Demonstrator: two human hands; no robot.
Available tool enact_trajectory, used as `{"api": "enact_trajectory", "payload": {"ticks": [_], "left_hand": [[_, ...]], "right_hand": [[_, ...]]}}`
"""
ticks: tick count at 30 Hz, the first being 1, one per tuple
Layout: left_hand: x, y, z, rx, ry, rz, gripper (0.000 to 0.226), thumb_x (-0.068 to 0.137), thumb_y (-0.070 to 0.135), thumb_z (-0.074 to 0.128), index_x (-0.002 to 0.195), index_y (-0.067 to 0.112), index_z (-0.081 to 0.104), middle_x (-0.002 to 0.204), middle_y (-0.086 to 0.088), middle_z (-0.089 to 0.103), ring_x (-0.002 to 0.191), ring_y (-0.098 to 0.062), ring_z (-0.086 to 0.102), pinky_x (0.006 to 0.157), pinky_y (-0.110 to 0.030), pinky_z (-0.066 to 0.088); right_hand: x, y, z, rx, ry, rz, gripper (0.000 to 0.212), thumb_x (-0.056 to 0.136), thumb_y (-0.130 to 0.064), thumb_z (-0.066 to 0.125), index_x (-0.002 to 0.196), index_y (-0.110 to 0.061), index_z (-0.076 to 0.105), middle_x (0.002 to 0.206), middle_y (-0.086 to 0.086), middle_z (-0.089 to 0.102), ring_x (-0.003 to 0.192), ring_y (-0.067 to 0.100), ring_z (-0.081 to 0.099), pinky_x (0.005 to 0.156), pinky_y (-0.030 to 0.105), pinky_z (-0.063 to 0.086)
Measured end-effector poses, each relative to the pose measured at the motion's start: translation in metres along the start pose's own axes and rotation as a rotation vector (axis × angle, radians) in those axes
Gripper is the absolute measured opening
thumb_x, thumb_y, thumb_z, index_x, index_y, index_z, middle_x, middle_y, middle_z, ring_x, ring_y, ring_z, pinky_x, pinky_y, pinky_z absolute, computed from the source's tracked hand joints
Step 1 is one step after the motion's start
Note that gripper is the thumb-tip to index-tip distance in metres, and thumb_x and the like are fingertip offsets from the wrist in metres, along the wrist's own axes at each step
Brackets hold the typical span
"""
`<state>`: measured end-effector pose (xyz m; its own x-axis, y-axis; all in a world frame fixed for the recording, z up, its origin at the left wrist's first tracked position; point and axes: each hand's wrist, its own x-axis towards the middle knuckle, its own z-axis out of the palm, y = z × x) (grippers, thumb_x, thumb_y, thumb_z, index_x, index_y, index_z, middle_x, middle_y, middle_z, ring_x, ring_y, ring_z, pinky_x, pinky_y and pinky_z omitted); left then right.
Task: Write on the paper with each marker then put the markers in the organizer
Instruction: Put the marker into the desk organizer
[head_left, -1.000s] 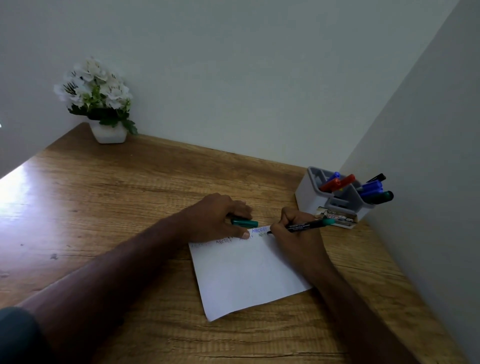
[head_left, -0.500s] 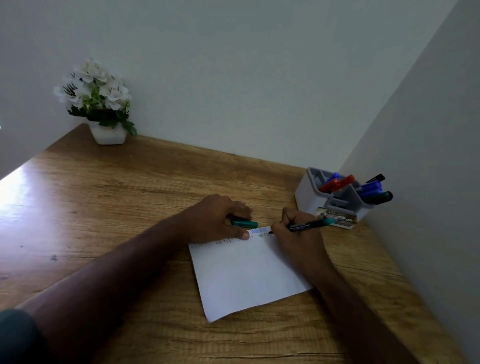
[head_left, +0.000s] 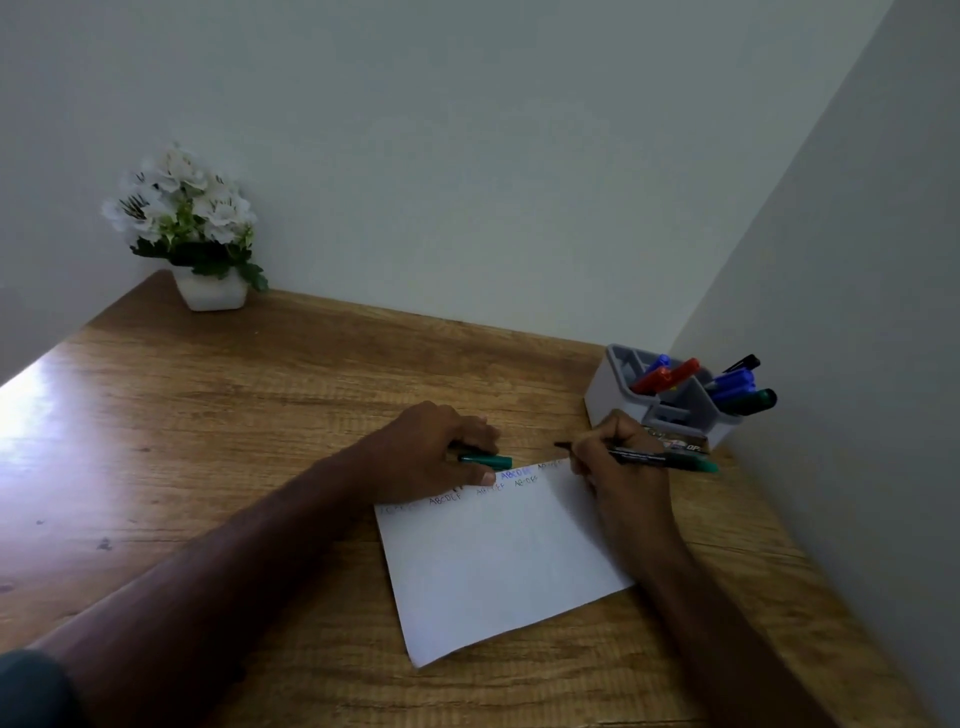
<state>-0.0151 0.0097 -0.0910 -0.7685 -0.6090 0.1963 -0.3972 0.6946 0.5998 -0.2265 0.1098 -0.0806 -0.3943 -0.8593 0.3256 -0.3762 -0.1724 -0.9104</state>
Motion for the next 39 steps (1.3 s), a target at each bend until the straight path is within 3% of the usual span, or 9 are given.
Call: {"api": "enact_trajectory", "payload": {"ticks": [3,6,12,15,18,25,30,35,39], "left_hand": [[0.000,0.000,-0.002,-0.007,0.034,0.024,0.033,0.089,0.024,0.068,0.121,0.018,0.068,0.134,0.004,0.061,0.129,-0.005,0.049,0.108,-0.027,0.041],[-0.001,0.001,-0.002,-0.052,0.114,0.016,0.027,0.087,0.015,0.070,0.114,0.014,0.071,0.119,0.003,0.069,0.111,-0.007,0.062,0.094,-0.028,0.051],[-0.002,0.012,-0.008,-0.246,0.299,-0.007,0.019,0.086,0.014,0.071,0.104,0.016,0.073,0.105,0.009,0.072,0.099,-0.001,0.063,0.085,-0.023,0.048],[-0.004,0.017,-0.008,-0.301,0.302,0.016,0.015,0.087,0.013,0.071,0.100,0.018,0.074,0.096,0.011,0.073,0.094,-0.004,0.065,0.085,-0.027,0.048],[-0.004,0.018,-0.008,-0.325,0.301,0.004,0.015,0.087,0.013,0.070,0.100,0.020,0.073,0.096,0.013,0.072,0.095,-0.003,0.065,0.086,-0.025,0.049],[-0.004,0.024,-0.008,-0.338,0.262,0.027,0.016,0.087,0.011,0.069,0.099,0.021,0.073,0.093,0.015,0.072,0.093,-0.002,0.065,0.079,-0.011,0.047],[-0.006,0.029,-0.011,-0.336,0.226,0.051,0.016,0.087,0.011,0.069,0.098,0.021,0.073,0.093,0.013,0.071,0.091,-0.002,0.064,0.078,-0.012,0.048],[-0.007,0.031,-0.010,-0.330,0.177,0.087,0.015,0.088,0.014,0.069,0.102,0.018,0.074,0.095,0.009,0.073,0.090,-0.009,0.067,0.082,-0.026,0.053],[-0.008,0.037,-0.009,-0.345,0.158,0.116,0.015,0.087,0.012,0.070,0.100,0.015,0.075,0.093,0.008,0.074,0.088,-0.008,0.067,0.078,-0.023,0.053]], "right_hand": [[0.001,0.000,-0.004,0.058,0.018,-0.023,0.022,0.083,0.002,0.066,0.068,-0.013,0.064,0.067,0.006,0.059,0.070,0.020,0.055,0.067,0.037,0.046],[-0.004,-0.006,-0.002,0.029,-0.052,-0.105,0.016,0.083,-0.002,0.066,0.068,-0.009,0.066,0.070,0.003,0.064,0.073,0.017,0.061,0.069,0.029,0.049],[-0.007,-0.015,-0.007,0.088,-0.113,-0.164,0.007,0.078,-0.001,0.059,0.078,0.006,0.061,0.073,0.007,0.071,0.075,0.010,0.069,0.075,0.025,0.057],[-0.007,-0.014,-0.008,0.061,-0.116,-0.179,0.011,0.082,0.005,0.061,0.076,-0.004,0.065,0.075,0.012,0.071,0.072,0.016,0.069,0.069,0.033,0.057],[-0.007,-0.013,-0.007,0.039,-0.102,-0.189,0.007,0.079,-0.016,0.063,0.073,-0.017,0.068,0.074,0.010,0.069,0.070,0.022,0.066,0.065,0.037,0.056],[-0.007,-0.013,-0.006,0.079,-0.147,-0.207,0.012,0.075,-0.029,0.062,0.071,-0.021,0.070,0.072,0.013,0.068,0.070,0.031,0.063,0.067,0.044,0.054],[-0.009,-0.013,-0.006,0.134,-0.180,-0.184,0.010,0.074,-0.028,0.064,0.075,-0.020,0.070,0.073,0.016,0.068,0.069,0.025,0.066,0.064,0.037,0.053],[-0.010,-0.015,-0.003,0.188,-0.252,-0.191,0.014,0.077,-0.023,0.068,0.079,-0.009,0.064,0.075,0.018,0.071,0.065,0.026,0.068,0.063,0.037,0.057],[-0.010,-0.016,-0.001,0.103,-0.280,-0.223,0.006,0.078,-0.028,0.075,0.077,-0.024,0.071,0.071,0.012,0.069,0.058,0.021,0.065,0.054,0.028,0.051]]}}
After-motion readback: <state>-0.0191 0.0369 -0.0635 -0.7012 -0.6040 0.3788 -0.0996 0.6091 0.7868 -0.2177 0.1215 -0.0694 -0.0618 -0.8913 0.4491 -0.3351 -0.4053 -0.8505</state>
